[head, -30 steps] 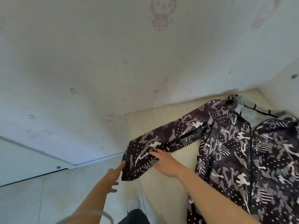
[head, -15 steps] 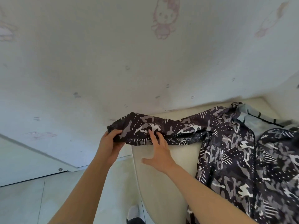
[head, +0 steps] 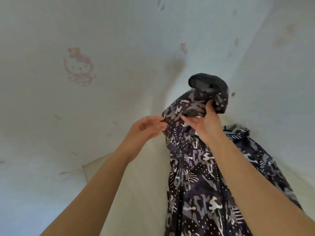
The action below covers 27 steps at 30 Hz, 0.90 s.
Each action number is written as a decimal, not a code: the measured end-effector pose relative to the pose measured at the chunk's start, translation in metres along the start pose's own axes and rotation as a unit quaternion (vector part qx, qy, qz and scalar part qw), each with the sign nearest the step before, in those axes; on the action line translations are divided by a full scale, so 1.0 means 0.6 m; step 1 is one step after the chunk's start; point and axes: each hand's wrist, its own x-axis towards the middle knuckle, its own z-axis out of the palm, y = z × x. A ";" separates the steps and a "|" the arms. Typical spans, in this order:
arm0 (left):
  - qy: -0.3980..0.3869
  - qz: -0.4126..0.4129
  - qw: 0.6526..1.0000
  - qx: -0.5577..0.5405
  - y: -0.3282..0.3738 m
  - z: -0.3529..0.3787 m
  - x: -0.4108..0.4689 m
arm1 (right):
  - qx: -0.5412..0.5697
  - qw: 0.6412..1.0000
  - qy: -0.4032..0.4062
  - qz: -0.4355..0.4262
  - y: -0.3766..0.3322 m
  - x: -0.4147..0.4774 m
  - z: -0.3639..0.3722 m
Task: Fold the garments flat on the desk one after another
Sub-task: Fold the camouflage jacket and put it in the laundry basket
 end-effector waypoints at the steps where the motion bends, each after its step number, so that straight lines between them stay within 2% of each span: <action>1: 0.002 -0.020 0.999 0.036 -0.030 0.018 0.018 | 0.019 0.998 0.045 -0.026 -0.041 0.001 -0.049; 5: -0.022 -0.073 0.969 0.234 -0.167 0.067 0.064 | 0.020 0.970 0.227 -0.080 -0.110 -0.003 -0.249; 8: -0.084 -0.102 0.923 0.361 -0.265 0.124 0.079 | -0.044 0.946 0.322 -0.012 -0.096 -0.012 -0.411; 12: -0.167 -0.127 0.851 0.481 -0.361 0.166 0.078 | -0.181 0.922 0.293 0.176 -0.009 -0.018 -0.543; 16: -0.160 -0.132 0.815 0.541 -0.417 0.199 0.088 | -0.319 0.888 0.203 0.262 0.028 0.008 -0.575; 18: -0.130 -0.110 0.823 0.542 -0.418 0.197 0.094 | -0.382 0.884 0.146 0.224 0.028 0.028 -0.561; 19: -0.104 -0.092 0.840 0.525 -0.419 0.196 0.101 | -0.432 0.876 0.118 0.176 0.027 0.042 -0.557; 22: -0.024 -0.066 0.875 0.479 -0.411 0.187 0.127 | -0.570 0.819 0.061 0.037 0.019 0.076 -0.537; 27: 0.051 -0.059 0.874 0.479 -0.394 0.182 0.190 | -0.628 0.773 0.014 -0.090 0.021 0.150 -0.516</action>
